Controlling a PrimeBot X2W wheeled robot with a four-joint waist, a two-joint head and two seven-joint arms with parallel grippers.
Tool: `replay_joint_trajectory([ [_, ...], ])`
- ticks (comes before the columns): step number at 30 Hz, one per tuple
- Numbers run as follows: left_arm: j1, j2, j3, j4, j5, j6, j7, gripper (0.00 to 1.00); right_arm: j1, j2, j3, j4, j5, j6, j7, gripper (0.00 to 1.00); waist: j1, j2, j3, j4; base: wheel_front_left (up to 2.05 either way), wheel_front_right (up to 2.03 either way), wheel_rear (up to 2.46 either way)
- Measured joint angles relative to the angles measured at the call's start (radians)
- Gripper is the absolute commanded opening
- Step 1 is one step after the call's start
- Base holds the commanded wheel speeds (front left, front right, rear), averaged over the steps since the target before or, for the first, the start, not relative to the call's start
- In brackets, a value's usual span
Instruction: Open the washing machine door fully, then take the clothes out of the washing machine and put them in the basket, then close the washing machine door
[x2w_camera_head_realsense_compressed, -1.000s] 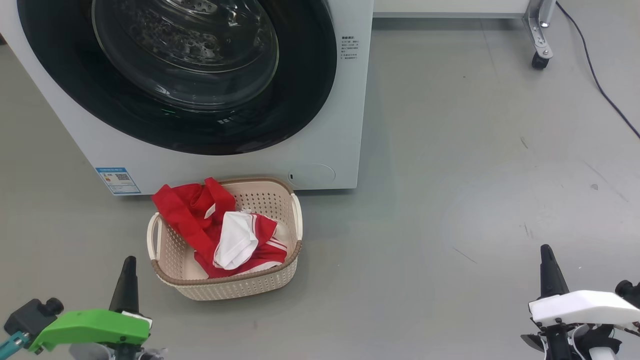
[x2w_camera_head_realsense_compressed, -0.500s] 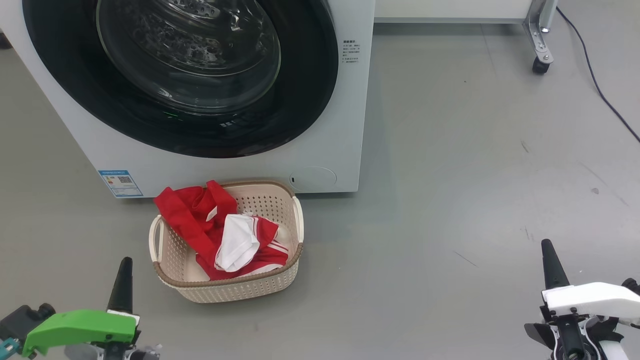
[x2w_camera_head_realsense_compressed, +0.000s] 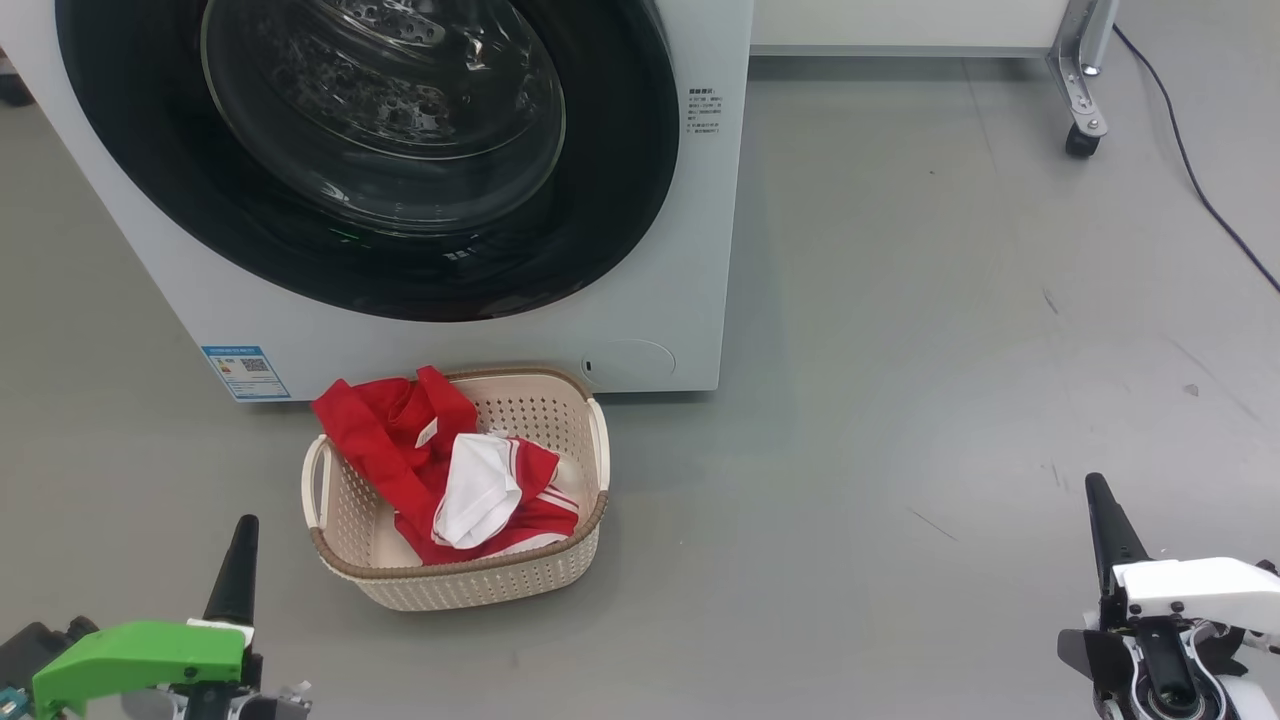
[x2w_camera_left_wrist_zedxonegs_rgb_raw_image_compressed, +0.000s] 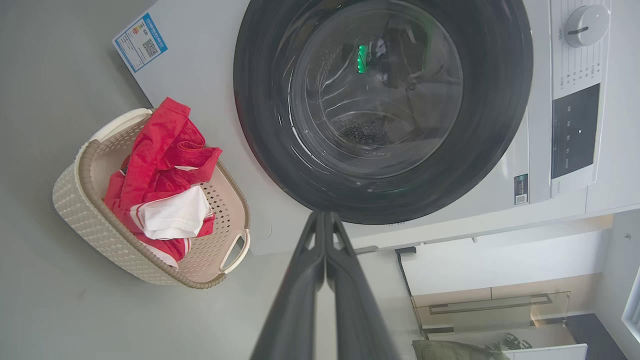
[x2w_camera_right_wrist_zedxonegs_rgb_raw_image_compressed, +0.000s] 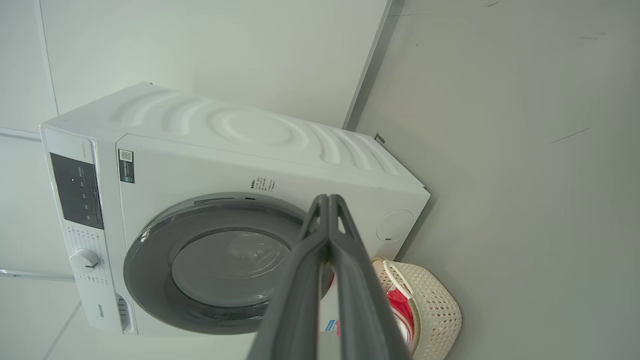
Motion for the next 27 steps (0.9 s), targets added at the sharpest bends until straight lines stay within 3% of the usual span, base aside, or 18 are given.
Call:
replay_joint_trajectory([
  [15,-0.001,-0.013,0.033,-0.004,-0.144,0.000,0.043,0.00,-0.039,-0.009,-0.022,0.036,0.205,0.028,0.041,0.00,0.0000,0.0000,-0.011,0.004,0.00,0.00,0.00],
  [27,-0.002,-0.014,0.039,-0.004,-0.146,0.000,0.048,0.00,-0.042,-0.010,-0.023,0.046,0.212,0.031,0.042,0.00,0.0000,0.0000,-0.011,0.004,0.00,0.00,0.00],
])
